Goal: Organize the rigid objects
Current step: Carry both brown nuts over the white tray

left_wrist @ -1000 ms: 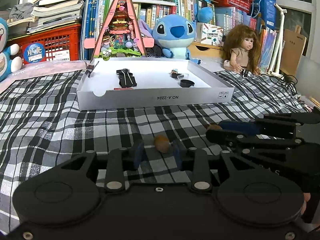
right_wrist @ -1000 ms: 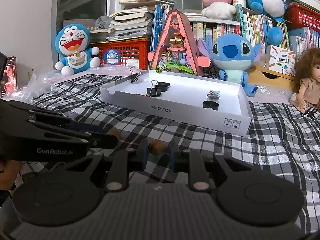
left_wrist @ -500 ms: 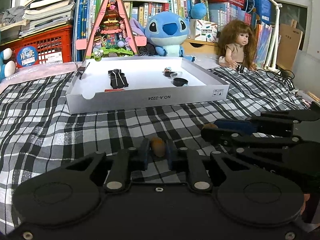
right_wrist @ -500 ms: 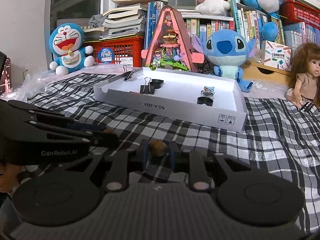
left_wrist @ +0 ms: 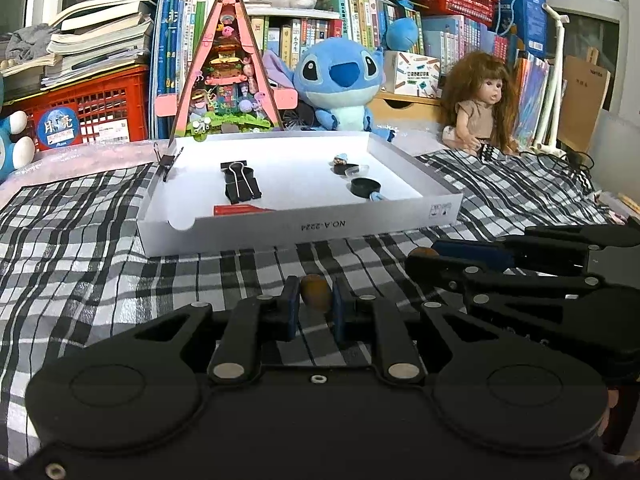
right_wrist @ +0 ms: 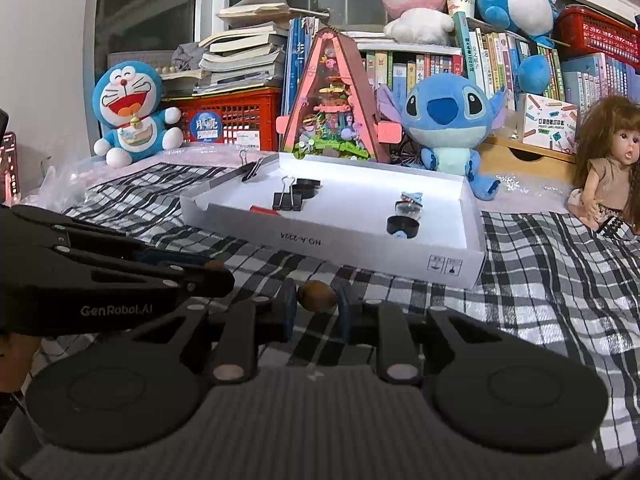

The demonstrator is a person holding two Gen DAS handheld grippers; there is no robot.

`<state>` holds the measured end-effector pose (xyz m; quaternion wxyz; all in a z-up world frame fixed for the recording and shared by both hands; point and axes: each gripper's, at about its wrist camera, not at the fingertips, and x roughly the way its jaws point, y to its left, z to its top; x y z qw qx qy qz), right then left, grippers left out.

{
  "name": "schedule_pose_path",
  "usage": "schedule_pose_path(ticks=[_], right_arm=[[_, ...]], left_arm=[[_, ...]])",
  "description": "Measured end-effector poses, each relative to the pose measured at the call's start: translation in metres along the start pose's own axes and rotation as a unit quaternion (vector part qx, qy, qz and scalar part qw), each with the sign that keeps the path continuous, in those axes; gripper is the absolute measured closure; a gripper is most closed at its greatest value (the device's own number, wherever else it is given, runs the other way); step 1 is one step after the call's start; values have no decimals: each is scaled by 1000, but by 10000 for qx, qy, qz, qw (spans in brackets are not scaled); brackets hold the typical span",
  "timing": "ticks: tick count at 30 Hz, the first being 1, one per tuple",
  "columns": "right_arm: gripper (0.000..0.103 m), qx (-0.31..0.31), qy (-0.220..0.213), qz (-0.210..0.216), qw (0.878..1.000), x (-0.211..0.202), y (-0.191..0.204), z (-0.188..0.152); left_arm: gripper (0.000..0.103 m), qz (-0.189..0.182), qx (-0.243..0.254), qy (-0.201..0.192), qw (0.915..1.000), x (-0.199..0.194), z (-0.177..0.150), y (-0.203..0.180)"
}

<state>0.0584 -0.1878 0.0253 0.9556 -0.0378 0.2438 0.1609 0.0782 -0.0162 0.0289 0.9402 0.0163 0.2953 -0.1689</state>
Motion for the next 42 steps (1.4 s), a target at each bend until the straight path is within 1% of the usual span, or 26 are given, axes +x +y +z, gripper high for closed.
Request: schedule_pose_path(ticks=[9,14,19,32,42], right_arm=[[76,157,-21,-71,9998,7,-9,14],[76,273,-14,-116,9996,11,-15,21],[76,319,-25,-173,9993,15,-20,27],[76,562,94,-270,9980,34,-35,42],[76,711,167,-306,9969,50,-43,51]], left_arm=[[87,53,-44,-72,10000,7,16,2],[87,92,-186,-50,9998,13,24,6],[87,144,-220,-21,9997,19,30,8],[87,248,-473,0,9986,46,51,12],[87,333,-393,-4,9987,61,61,9]])
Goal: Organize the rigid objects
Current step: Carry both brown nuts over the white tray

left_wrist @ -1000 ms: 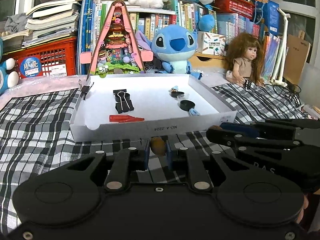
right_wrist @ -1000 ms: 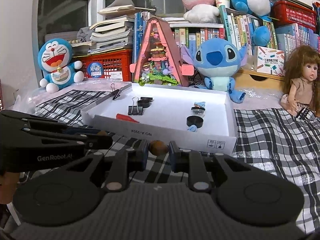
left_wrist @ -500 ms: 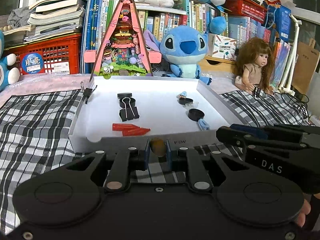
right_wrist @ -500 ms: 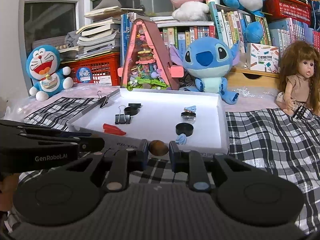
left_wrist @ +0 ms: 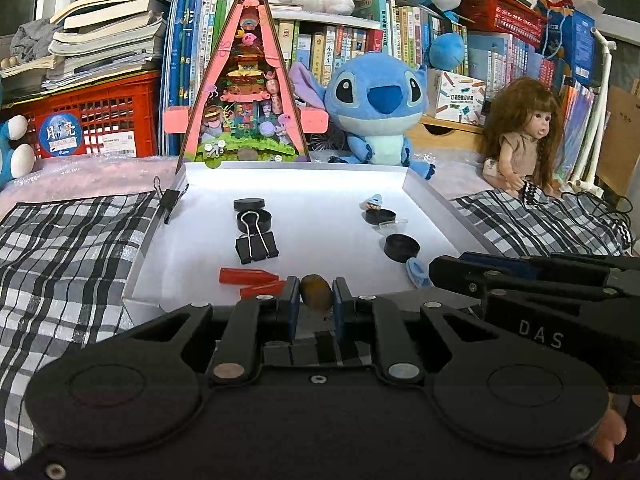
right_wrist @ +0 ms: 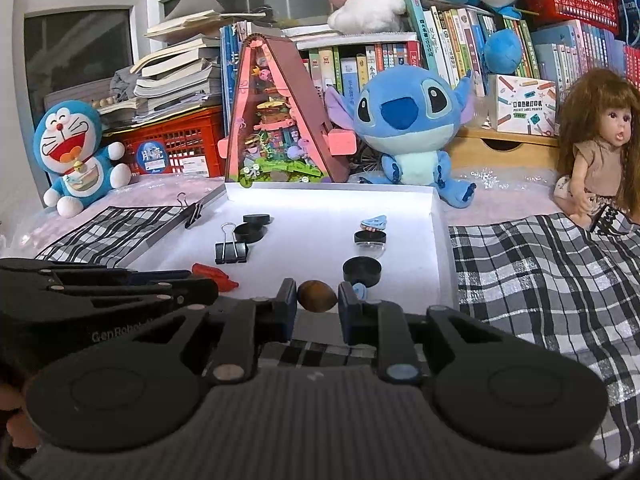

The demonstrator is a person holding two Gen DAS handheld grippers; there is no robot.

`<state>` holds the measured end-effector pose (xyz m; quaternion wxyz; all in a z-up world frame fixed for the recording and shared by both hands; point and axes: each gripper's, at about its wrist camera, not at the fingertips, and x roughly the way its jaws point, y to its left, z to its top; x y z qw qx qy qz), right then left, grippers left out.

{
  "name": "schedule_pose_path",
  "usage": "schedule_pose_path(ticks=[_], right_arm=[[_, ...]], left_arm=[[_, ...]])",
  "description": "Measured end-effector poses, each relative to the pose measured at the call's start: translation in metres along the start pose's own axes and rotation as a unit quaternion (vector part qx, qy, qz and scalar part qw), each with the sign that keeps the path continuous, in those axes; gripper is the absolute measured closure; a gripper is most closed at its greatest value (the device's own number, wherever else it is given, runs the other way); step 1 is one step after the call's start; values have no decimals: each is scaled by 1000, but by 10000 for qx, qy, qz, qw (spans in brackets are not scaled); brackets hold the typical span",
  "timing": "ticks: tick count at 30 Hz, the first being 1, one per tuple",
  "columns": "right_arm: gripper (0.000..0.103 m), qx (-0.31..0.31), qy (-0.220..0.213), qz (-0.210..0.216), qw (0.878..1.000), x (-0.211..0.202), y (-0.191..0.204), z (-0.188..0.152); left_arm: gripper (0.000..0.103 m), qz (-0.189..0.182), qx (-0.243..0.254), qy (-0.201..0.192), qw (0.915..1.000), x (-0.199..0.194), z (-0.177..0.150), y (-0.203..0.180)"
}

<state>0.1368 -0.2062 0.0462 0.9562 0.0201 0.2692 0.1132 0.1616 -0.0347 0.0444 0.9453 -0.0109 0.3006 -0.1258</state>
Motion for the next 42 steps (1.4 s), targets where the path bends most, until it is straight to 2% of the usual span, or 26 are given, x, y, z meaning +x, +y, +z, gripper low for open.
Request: schedule_pose_path(ticks=[10,16,21,27,42], right_arm=[[76,122,45,27,9999,9,-2,7],[76,422,296,129,9986,21,-12,24],[76,839,577,242,9945,36,-22,37],[76,1305,866,328,9871,53,-32,39],[76,1319,1096,231,9849,71,-29,35]], left_arm=[[87,-118,-145,70,9998,10,14,7],[87,-314,-543,388,9973,28,32,23],[87,-360,-728,486,9955,42,40,29],[87,-356,-613,553,9960,55,40,21],[87,-153,-391,619,9972,71,34,15]])
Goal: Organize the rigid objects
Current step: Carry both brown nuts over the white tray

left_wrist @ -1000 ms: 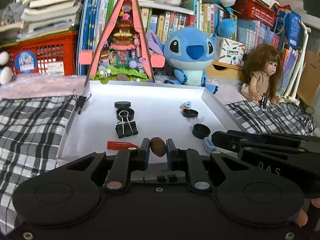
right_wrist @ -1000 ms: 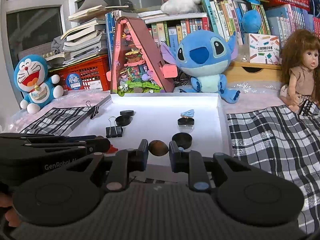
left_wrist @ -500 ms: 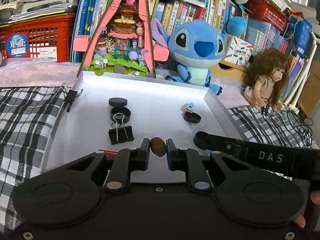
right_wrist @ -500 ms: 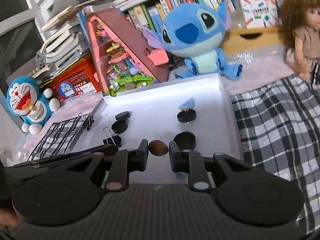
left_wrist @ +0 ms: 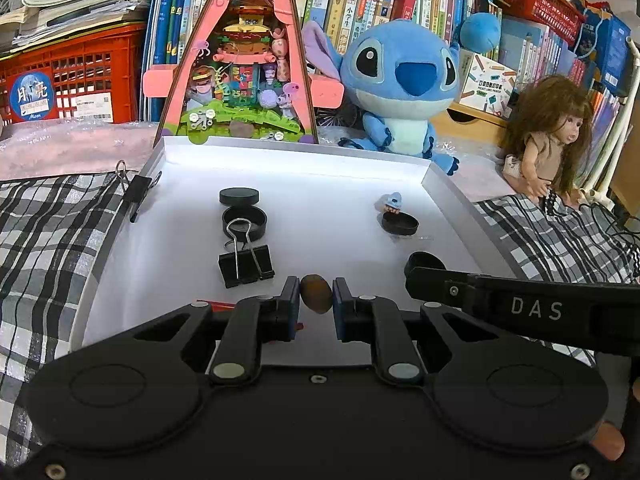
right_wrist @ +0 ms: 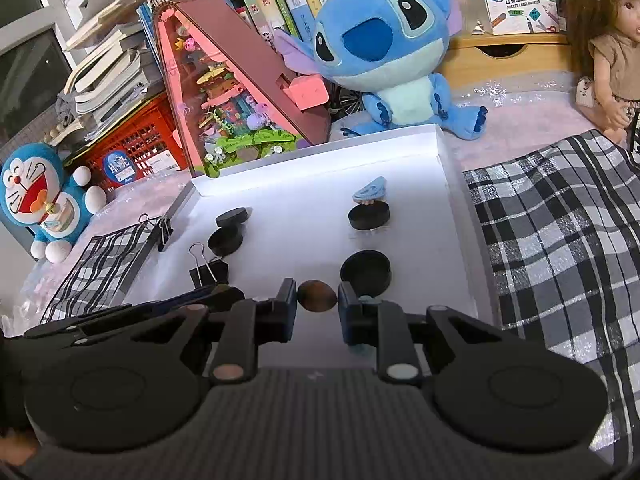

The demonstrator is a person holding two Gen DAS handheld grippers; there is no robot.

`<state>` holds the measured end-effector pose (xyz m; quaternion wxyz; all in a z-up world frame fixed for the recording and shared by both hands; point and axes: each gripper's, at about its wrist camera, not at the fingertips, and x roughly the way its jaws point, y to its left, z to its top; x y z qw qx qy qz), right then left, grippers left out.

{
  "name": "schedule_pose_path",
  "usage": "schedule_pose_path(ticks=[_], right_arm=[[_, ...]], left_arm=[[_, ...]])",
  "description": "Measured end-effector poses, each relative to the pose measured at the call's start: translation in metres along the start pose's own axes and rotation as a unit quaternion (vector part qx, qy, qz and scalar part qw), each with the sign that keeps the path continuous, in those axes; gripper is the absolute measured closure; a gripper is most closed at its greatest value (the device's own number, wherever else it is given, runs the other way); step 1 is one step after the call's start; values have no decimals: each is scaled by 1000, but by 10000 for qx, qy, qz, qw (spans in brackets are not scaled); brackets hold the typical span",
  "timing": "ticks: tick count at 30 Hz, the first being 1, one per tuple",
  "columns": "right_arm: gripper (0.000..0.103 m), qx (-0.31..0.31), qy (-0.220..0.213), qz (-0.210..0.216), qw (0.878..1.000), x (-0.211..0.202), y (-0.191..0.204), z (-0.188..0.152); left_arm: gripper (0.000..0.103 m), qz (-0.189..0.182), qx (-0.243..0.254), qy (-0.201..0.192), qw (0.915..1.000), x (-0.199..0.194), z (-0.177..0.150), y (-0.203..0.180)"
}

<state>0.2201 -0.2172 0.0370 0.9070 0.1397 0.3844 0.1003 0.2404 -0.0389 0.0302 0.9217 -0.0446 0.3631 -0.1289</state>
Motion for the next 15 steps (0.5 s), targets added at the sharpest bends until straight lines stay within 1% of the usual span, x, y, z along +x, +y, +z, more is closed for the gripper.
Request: schedule_pose_path(ticks=[15], right_arm=[[76,-43,59,-121,9999,8,1,-1]], left_arm=[[87,124,99,-32,9999,7,-3,0]])
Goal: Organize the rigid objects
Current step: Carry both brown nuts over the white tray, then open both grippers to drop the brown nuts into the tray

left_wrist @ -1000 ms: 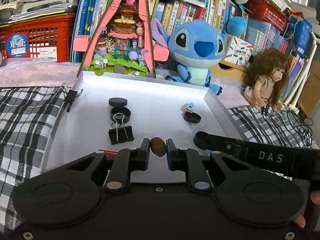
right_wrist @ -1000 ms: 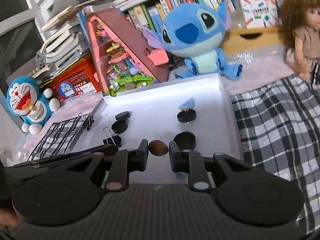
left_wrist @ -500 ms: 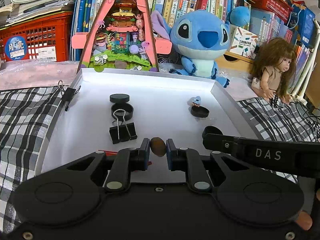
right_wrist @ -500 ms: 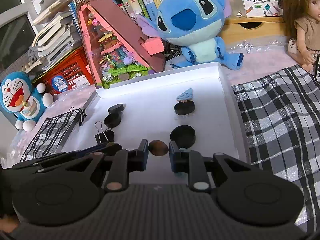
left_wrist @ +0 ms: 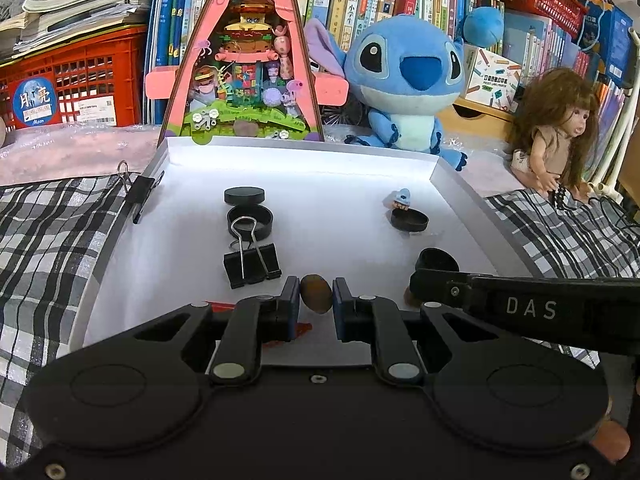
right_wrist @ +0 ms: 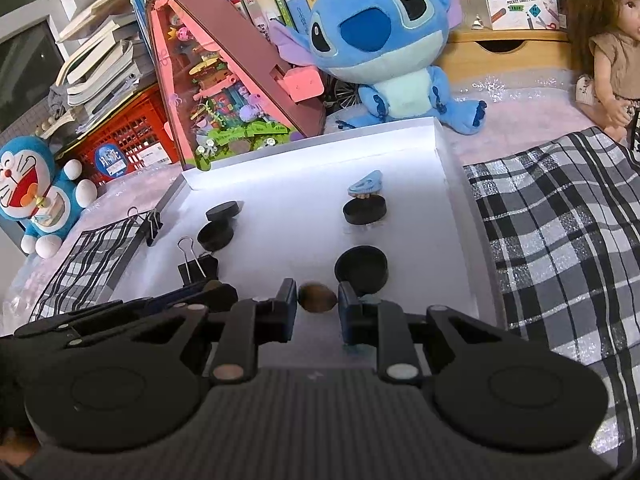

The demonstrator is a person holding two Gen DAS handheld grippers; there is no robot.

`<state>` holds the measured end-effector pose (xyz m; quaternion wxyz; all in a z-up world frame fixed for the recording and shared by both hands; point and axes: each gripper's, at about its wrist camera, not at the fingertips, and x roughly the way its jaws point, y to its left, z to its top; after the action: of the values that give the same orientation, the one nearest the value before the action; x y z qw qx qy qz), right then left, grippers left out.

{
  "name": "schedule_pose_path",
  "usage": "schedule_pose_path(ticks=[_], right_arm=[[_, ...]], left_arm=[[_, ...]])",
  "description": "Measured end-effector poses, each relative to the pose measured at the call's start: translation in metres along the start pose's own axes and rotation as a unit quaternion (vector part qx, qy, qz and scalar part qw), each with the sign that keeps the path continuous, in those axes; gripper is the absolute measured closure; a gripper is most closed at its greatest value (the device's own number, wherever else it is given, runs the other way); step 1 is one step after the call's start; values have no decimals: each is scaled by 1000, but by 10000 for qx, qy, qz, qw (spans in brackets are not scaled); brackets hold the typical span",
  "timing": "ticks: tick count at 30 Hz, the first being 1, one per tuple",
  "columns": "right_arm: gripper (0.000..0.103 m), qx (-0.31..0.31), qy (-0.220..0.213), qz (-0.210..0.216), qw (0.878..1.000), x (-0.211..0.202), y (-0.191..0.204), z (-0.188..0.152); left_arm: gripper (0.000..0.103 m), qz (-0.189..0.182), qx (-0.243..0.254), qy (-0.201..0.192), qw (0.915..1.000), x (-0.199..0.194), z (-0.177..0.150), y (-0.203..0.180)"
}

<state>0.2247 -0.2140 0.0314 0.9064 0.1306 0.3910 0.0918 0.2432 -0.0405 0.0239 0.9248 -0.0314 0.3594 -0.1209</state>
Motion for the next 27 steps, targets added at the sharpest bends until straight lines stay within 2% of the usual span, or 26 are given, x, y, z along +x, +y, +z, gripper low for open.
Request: schedule_pose_path(ticks=[16,19,21,27], right_arm=[[74,-165,-22,-44,9999,3,4,-1],[72,-199,-60,-58,9998,0,5,-1],[72,-235,-94,-76,9997,-2,6,-1],[70,-261,-163,-110,9995,-7,6,0]], left_arm=[[86,70,48,-45,10000,3,-3,1],[78,97,37,-64,9999,1,-4,1],[67,97,44,-92,9999,0,-4,1],[57,182,152,-196,9995,-10,-4,-1]])
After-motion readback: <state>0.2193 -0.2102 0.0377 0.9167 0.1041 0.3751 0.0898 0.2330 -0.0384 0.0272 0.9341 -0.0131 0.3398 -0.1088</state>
